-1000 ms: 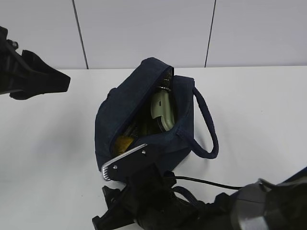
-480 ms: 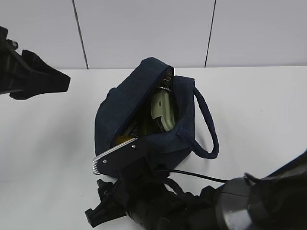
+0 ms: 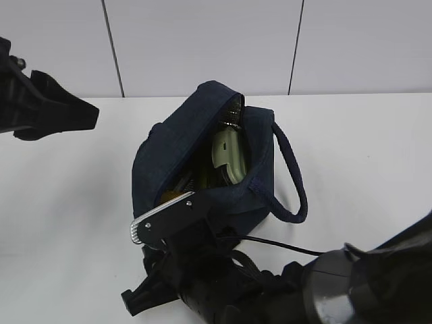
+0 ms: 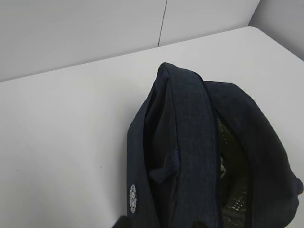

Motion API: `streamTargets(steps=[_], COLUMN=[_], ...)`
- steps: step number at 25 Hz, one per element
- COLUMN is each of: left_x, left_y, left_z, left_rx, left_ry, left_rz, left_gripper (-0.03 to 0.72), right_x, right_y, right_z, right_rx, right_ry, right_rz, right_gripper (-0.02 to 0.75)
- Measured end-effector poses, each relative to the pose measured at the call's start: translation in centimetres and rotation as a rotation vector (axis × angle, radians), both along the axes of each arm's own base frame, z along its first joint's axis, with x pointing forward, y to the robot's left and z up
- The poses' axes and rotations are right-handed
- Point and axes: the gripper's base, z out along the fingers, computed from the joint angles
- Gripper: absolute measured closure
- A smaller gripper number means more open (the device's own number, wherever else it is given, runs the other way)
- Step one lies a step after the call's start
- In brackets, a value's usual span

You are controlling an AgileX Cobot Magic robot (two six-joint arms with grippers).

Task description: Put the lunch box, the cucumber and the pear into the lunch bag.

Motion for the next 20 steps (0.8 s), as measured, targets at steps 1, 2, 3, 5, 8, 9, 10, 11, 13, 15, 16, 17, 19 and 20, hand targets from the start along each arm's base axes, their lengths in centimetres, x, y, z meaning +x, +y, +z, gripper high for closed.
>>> streamTargets(steps=[1,2,3,5,8,9,10,11,13,15,16,17,19,20], left_x=[0.0,0.0,0.0,0.0,0.0,0.0,0.0,0.0,0.0,0.0,0.0,0.0,0.0,0.0], left_y=[0.0,0.0,0.0,0.0,0.0,0.0,0.0,0.0,0.0,0.0,0.0,0.0,0.0,0.0], left_z=[0.0,0.0,0.0,0.0,0.0,0.0,0.0,0.0,0.0,0.0,0.0,0.0,0.0,0.0], left_rx=[0.0,0.0,0.0,0.0,0.0,0.0,0.0,0.0,0.0,0.0,0.0,0.0,0.0,0.0], left_ry=[0.0,0.0,0.0,0.0,0.0,0.0,0.0,0.0,0.0,0.0,0.0,0.0,0.0,0.0], left_rz=[0.0,0.0,0.0,0.0,0.0,0.0,0.0,0.0,0.0,0.0,0.0,0.0,0.0,0.0], left_gripper=[0.442,0.442,0.442,0.442,0.442,0.442,0.442,0.442,0.442,0.442,0.442,0.442,0.442,0.442], right_x=[0.0,0.0,0.1,0.1,0.1,0.1,0.1,0.1,0.2,0.0,-0.1,-0.2,-0.4,-0.6], right_y=[0.0,0.0,0.0,0.0,-0.1,-0.1,-0.1,-0.1,-0.1,-0.2,-0.3,-0.3,-0.3,-0.3], right_z=[0.0,0.1,0.1,0.1,0.1,0.1,0.1,0.1,0.1,-0.1,-0.3,-0.3,0.4,0.8], right_rx=[0.001,0.003,0.005,0.006,0.009,0.009,0.009,0.008,0.006,-0.014,-0.028,-0.043,-0.057,-0.069], right_ry=[-0.002,-0.006,-0.01,-0.014,-0.016,-0.016,-0.016,-0.016,-0.013,0.01,0.032,0.054,0.078,0.082], right_rz=[0.0,-0.002,-0.005,-0.008,-0.015,-0.015,-0.015,-0.015,-0.02,-0.021,-0.02,-0.012,0.012,0.034], right_gripper=[0.46,0.508,0.558,0.65,0.732,0.732,0.732,0.732,0.732,0.732,0.732,0.732,0.732,0.732])
